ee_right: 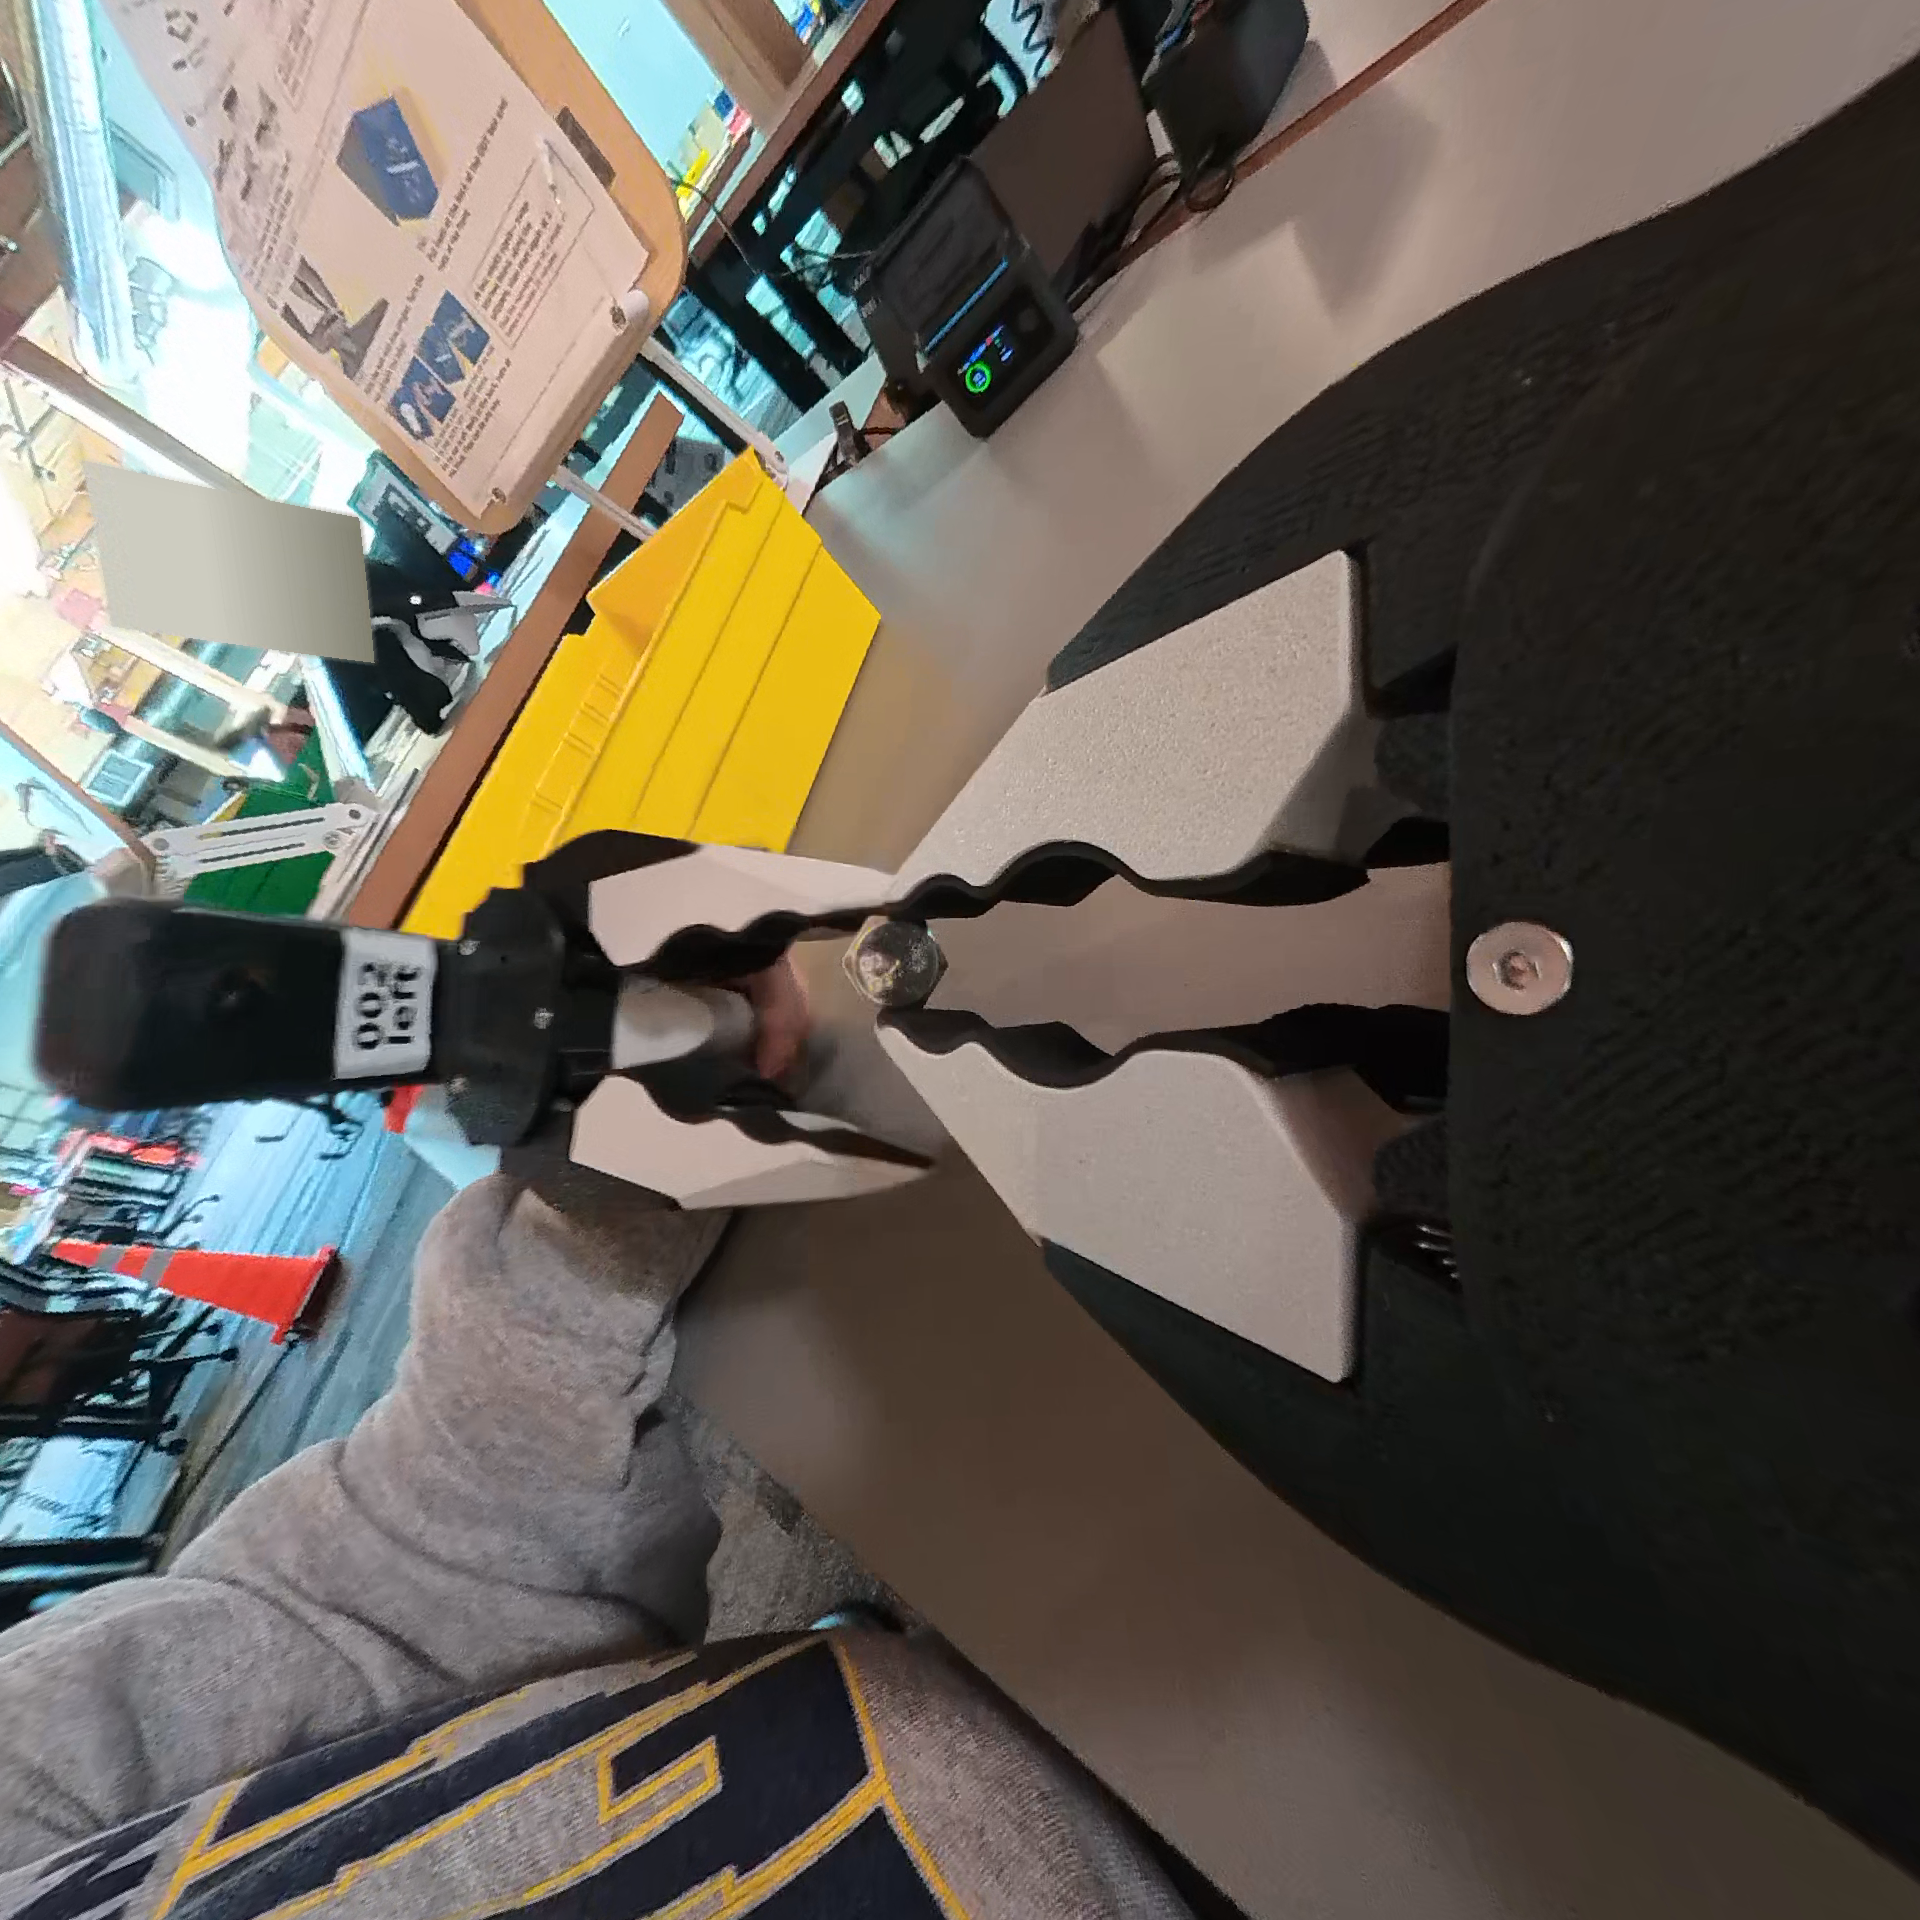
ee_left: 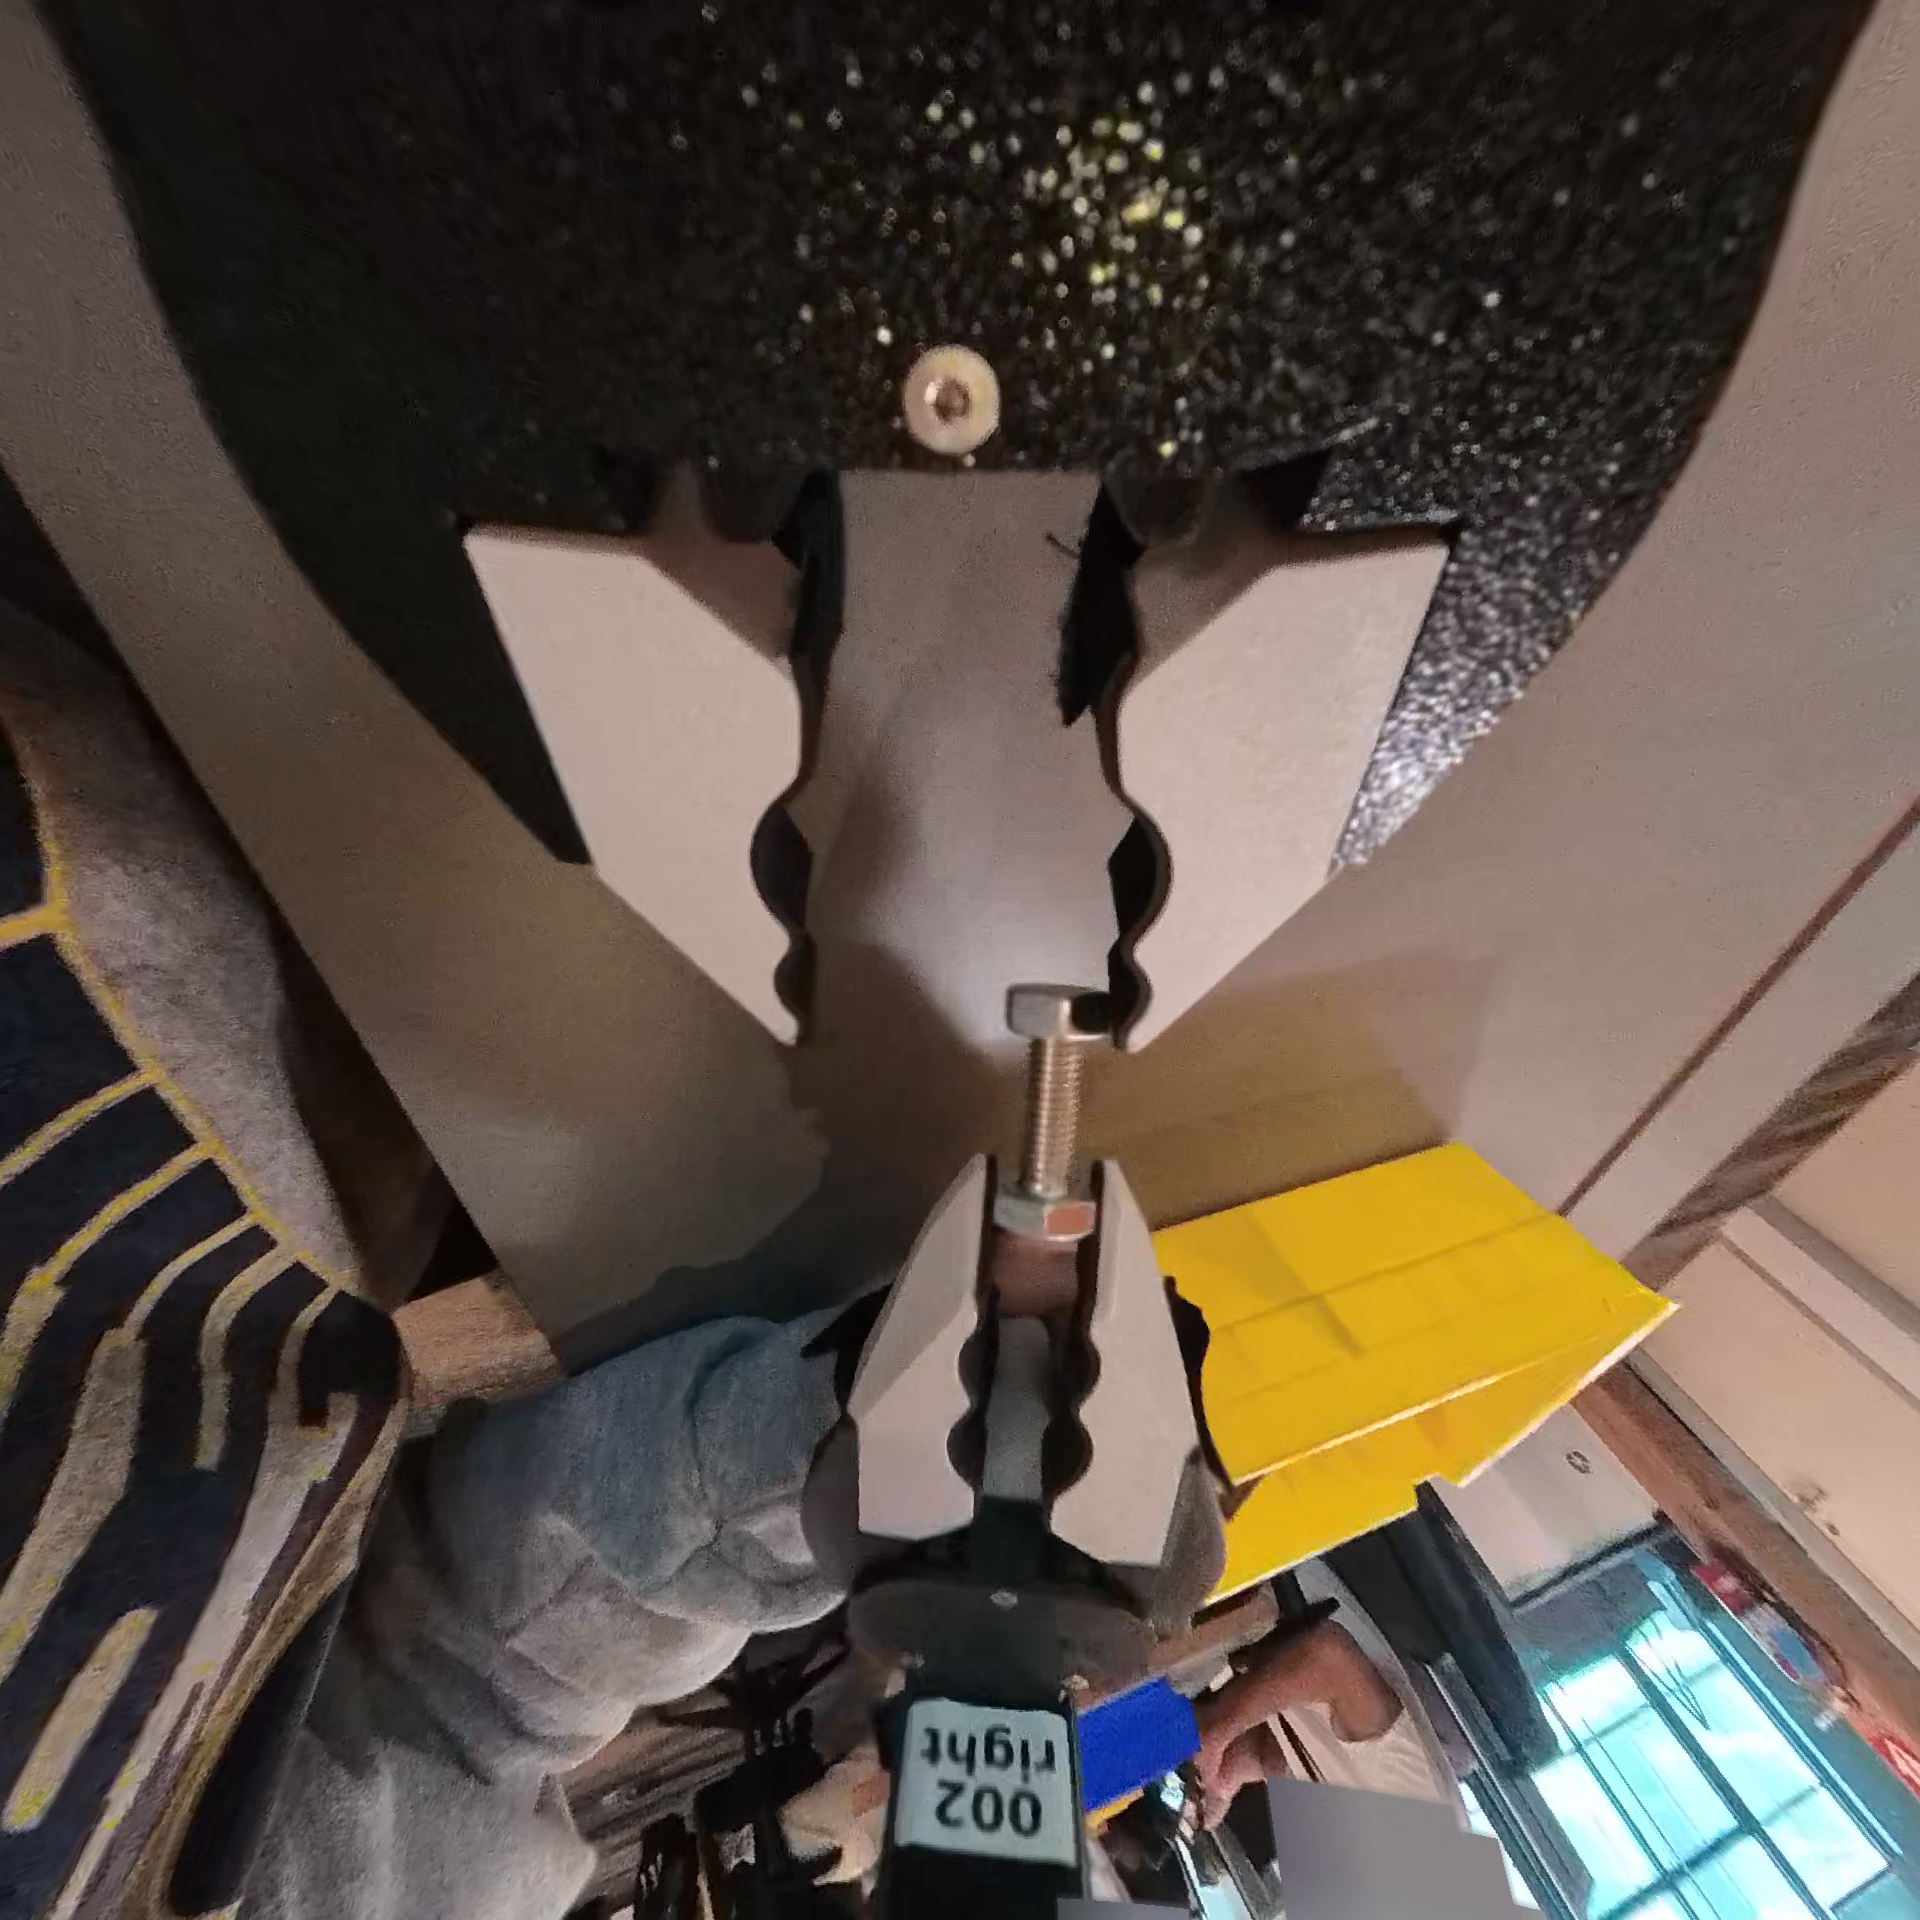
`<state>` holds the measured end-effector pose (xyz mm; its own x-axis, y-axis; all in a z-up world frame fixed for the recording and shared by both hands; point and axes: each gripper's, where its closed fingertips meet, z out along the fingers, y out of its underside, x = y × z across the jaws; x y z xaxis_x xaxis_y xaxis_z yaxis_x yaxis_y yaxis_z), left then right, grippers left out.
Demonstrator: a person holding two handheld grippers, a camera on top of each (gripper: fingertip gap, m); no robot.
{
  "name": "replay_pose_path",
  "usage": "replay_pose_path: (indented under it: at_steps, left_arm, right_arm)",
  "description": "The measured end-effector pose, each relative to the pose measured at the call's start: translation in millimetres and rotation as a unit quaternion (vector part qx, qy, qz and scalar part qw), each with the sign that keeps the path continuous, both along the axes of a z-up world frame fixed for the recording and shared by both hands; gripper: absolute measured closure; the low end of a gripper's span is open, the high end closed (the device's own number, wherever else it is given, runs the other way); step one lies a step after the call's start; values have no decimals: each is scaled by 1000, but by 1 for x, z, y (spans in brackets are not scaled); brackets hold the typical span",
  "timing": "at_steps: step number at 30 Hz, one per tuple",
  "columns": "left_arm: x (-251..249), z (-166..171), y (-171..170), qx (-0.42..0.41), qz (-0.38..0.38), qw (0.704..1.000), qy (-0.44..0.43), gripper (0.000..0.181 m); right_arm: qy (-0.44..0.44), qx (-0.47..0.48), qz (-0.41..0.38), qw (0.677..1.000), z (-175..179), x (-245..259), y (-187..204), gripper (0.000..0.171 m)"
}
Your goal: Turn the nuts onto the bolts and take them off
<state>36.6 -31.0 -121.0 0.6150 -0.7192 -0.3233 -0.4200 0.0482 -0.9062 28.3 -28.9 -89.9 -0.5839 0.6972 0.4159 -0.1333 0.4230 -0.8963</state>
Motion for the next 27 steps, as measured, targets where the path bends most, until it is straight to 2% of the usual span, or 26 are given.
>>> replay_pose_path:
  at_steps: [2,3,7,10,13,17,20,23,27]
  left_arm:
    - [5,-7,4,-30,-5,1000,3,123]
    - [5,-6,5,-22,1,1000,10,127]
    - [-6,10,7,30,30,999,-2,165]
    - [-9,7,9,21,45,999,5,165]
    - [-17,1,15,23,78,996,45,165]
    - [-33,-13,22,58,133,973,178,165]
    - [-36,-19,25,81,147,955,246,165]
    - [-35,-19,25,92,149,948,265,165]
    - [-37,-18,26,98,158,943,275,165]
  right_arm:
    - [3,-18,8,1000,5,-1,-4,156]
    - [2,-26,11,1000,6,-1,-4,156]
    - [-5,-40,25,999,5,1,-9,156]
    - [-13,-38,20,999,2,-2,-7,156]
    - [-61,-74,7,995,-7,-7,1,155]
    - [-168,-146,-8,975,-22,-14,7,141]
    - [-217,-172,-12,961,-30,-17,6,143]
    - [-227,-178,-21,957,-32,-19,9,155]
    - [-237,-180,-27,954,-35,-19,10,153]
